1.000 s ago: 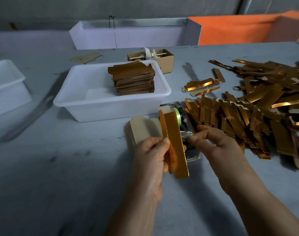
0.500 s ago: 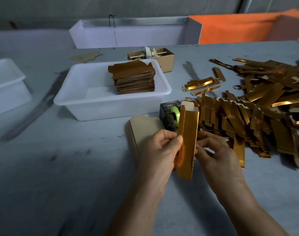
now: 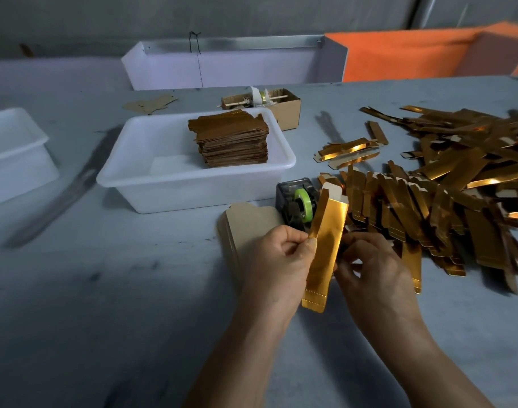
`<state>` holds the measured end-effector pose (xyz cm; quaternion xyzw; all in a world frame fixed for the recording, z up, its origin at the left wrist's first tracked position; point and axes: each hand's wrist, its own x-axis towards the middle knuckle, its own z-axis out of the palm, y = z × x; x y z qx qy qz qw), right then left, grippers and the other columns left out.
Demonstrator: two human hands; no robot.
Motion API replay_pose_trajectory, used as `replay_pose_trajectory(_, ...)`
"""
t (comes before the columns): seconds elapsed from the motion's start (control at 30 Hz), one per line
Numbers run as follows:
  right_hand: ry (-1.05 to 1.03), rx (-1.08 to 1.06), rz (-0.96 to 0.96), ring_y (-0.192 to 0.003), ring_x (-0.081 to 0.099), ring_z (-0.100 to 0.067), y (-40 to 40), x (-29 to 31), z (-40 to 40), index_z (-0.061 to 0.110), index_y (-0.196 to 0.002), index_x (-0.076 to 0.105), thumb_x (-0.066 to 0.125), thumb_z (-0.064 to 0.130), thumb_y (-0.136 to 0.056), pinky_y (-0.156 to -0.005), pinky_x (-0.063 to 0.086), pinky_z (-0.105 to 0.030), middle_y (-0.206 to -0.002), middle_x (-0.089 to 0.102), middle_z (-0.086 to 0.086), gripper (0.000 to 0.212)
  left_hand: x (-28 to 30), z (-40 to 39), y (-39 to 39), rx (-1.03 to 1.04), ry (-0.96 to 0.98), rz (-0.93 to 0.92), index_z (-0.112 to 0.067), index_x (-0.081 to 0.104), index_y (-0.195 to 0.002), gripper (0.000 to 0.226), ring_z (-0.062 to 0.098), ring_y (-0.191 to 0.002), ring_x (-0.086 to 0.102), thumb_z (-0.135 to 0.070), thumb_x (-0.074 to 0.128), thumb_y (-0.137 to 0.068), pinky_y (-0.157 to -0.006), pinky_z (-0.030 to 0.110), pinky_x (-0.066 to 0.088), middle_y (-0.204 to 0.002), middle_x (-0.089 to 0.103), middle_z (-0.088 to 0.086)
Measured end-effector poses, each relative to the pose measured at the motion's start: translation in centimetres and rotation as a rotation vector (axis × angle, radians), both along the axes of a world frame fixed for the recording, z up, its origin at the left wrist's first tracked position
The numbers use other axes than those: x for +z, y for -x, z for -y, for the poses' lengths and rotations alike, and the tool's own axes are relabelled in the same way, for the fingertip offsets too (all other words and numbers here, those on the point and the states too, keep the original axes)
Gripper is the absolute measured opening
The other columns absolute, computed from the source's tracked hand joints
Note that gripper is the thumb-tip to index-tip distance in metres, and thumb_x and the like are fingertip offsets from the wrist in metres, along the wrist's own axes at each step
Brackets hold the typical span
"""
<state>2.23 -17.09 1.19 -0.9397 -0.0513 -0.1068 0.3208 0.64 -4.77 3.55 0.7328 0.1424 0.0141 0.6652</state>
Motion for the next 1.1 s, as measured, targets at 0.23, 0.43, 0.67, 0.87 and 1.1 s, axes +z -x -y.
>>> replay_pose_trajectory(0.23, -0.614, -0.035, -0.276, -0.08, 0.06, -0.012, 2.0, 2.3, 2.4, 0.024, -0.081, 0.064, 0.056, 0.021, -0.088, -0.064, 0.043, -0.021, -0.082, 0.063, 0.006, 0.011, 0.6, -0.2, 0.5, -0.004, 0.134, -0.063, -0.018, 0.065, -0.093, 0.004, 0.008, -0.066, 0.067, -0.02, 0.061, -0.093, -0.052, 0.018, 0.051, -0.092, 0.071, 0.001)
replay_pose_trajectory(0.43, -0.591, 0.257, -0.348, -0.072, 0.061, -0.003, 2.8, 5.6, 2.6, 0.036, -0.079, 0.07, 0.055, 0.032, -0.069, -0.061, 0.045, -0.02, -0.078, 0.067, 0.011, 0.019, 0.6, 0.1, 1.5, 0.017, 0.295, -0.071, -0.01, 0.067, -0.087, 0.003, 0.017, -0.078, 0.073, -0.009, 0.065, -0.088, -0.07, 0.027, 0.06, -0.093, 0.072, 0.009)
replay_pose_trajectory(0.67, -0.41, 0.441, -0.186, -0.08, 0.058, 0.0, 1.8, 6.0, 1.6, 0.034, -0.079, 0.069, 0.05, 0.035, -0.069, -0.065, 0.046, -0.009, -0.084, 0.066, 0.015, 0.022, 0.8, 0.0, 1.9, -0.019, 0.349, -0.012, -0.008, 0.069, -0.086, 0.005, 0.017, -0.076, 0.074, -0.005, 0.065, -0.087, -0.065, 0.025, 0.059, -0.08, 0.075, 0.006)
replay_pose_trajectory(0.87, -0.237, 0.471, -0.083, -0.091, 0.056, 0.004, 1.3, 5.7, 1.5, 0.05, -0.1, 0.057, 0.052, 0.03, -0.078, -0.072, 0.048, -0.012, -0.09, 0.064, 0.018, 0.031, 1.1, -0.1, 2.1, -0.05, 0.384, 0.008, -0.009, 0.07, -0.084, 0.01, 0.017, -0.078, 0.074, -0.003, 0.063, -0.088, -0.064, 0.025, 0.058, -0.081, 0.074, 0.006)
replay_pose_trajectory(1.1, -0.176, 0.371, -0.045, -0.08, 0.059, 0.009, 1.2, 5.6, 1.5, 0.05, -0.101, 0.038, 0.065, 0.022, -0.079, -0.066, 0.046, -0.005, -0.077, 0.062, 0.012, 0.044, 1.3, -0.6, 2.5, -0.105, 0.384, -0.038, -0.006, 0.07, -0.094, 0.01, 0.021, -0.083, 0.074, -0.009, 0.062, -0.089, -0.075, 0.033, 0.06, -0.095, 0.073, 0.013)
